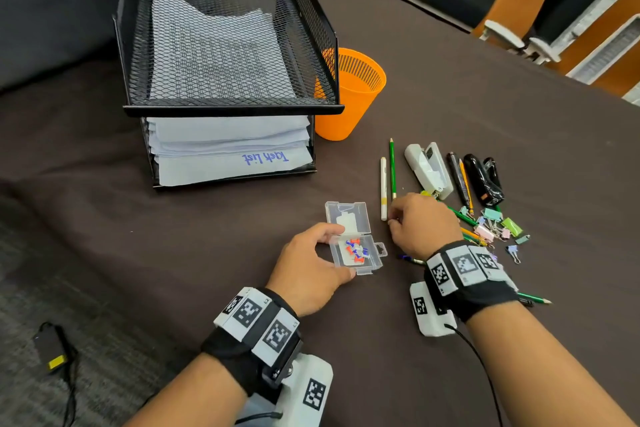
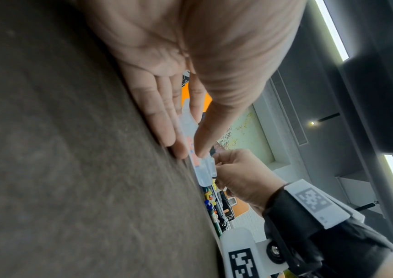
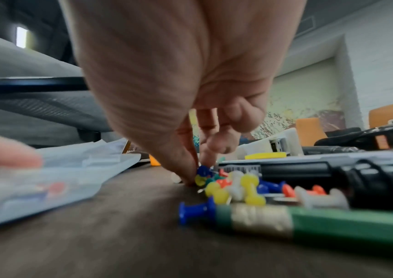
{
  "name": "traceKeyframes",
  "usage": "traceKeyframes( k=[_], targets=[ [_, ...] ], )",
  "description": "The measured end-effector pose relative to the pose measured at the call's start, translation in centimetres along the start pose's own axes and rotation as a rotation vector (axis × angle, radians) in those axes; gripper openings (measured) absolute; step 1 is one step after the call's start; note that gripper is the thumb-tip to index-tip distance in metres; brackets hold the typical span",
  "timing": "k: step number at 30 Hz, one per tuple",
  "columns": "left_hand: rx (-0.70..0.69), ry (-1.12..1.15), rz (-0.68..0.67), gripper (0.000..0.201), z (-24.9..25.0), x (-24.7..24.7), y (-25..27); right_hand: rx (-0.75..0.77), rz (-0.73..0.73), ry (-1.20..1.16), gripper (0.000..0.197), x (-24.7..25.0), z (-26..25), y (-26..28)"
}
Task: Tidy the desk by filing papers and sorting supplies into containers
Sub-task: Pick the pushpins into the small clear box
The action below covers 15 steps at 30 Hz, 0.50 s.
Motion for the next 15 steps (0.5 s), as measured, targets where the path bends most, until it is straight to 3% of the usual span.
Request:
traceKeyframes(
  k=[2,8,12,15],
  targets=[
    [0.0,0.001,0.0,0.058,0.0,0.0,0.0,0.013,0.04,0.051,0.016,0.0,-0.5,0.1],
    [-0.006,-0.002,-0.004,0.058,0.1,0.0,0.0,-0.007,-0.022,0.027,0.014,-0.2,0.0,0.4],
    [-0.007,0.001,-0.008,0.057,0.1,-0.1,0.0,-0.044,-0.054,-0.223,0.015,-0.6,1.9,0.8],
    [-0.007,-0.004,-0.005,0.057,0.1,0.0,0.0,-0.015,0.005,-0.44,0.021,0.3,2.8,1.5]
  ],
)
Point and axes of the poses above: each hand's wrist, its own y-axis away from the middle knuckle, its own x-axis out of the back of the hand, z = x × y, the point moved 9 cm from there along -y, towards the middle knuckle, and after that the axes turned 11 degrees about -z, right-handed, at the moved point
